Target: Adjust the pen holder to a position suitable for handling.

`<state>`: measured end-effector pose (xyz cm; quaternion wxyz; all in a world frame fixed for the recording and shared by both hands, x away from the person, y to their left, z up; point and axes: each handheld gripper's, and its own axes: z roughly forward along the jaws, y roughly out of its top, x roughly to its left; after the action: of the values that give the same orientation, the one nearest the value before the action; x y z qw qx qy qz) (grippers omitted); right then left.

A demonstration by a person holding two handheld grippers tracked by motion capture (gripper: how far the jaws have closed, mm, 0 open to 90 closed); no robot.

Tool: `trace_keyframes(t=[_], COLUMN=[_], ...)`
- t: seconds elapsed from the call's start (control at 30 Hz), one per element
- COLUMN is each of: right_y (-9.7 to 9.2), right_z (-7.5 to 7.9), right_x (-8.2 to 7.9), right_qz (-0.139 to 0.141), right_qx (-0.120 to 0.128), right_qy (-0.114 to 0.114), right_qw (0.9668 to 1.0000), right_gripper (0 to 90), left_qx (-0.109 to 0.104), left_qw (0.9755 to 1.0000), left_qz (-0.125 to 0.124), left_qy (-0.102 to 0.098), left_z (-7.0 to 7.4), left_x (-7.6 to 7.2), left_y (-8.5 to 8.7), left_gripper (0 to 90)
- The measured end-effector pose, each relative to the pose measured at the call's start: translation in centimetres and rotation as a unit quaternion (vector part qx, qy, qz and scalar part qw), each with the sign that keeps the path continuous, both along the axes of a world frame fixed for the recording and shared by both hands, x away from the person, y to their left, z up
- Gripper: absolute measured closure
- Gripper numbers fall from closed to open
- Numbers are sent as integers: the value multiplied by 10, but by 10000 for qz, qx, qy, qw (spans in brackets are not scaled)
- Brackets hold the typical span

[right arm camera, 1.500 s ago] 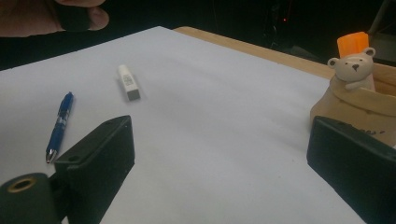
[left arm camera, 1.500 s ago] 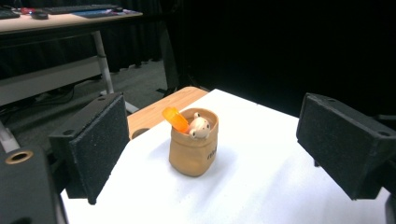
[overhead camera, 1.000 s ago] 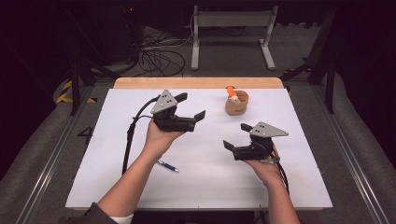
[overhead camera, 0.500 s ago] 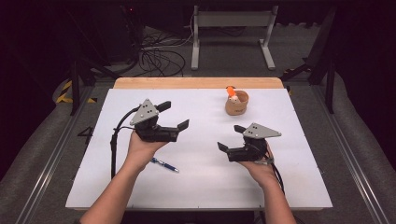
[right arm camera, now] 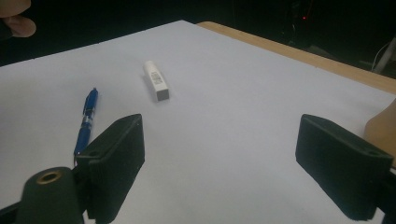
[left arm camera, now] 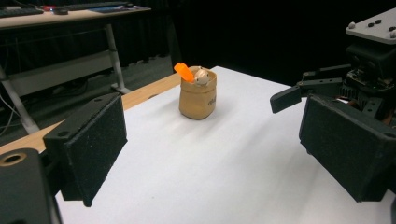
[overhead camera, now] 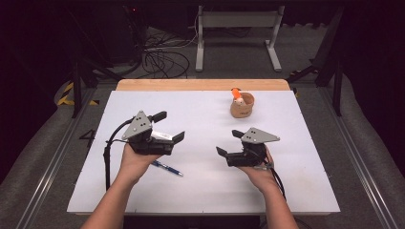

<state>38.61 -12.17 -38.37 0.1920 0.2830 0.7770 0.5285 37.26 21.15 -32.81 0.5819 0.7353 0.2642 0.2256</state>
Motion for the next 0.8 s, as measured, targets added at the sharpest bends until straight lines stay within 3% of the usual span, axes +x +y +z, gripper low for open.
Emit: trace_keyframes(t=[0.8], right_y=[28], right_z=[-8], right_x=[-6], right_qz=[262], right_qx=[-48], right_qy=[11], right_qw=[9996], right_gripper=[214], left_qx=[-89], left_qw=[9999], left_qz=[60], left_qy=[-17], left_z=[-10], left_x=[-20], left_y=[30], left_gripper=[82])
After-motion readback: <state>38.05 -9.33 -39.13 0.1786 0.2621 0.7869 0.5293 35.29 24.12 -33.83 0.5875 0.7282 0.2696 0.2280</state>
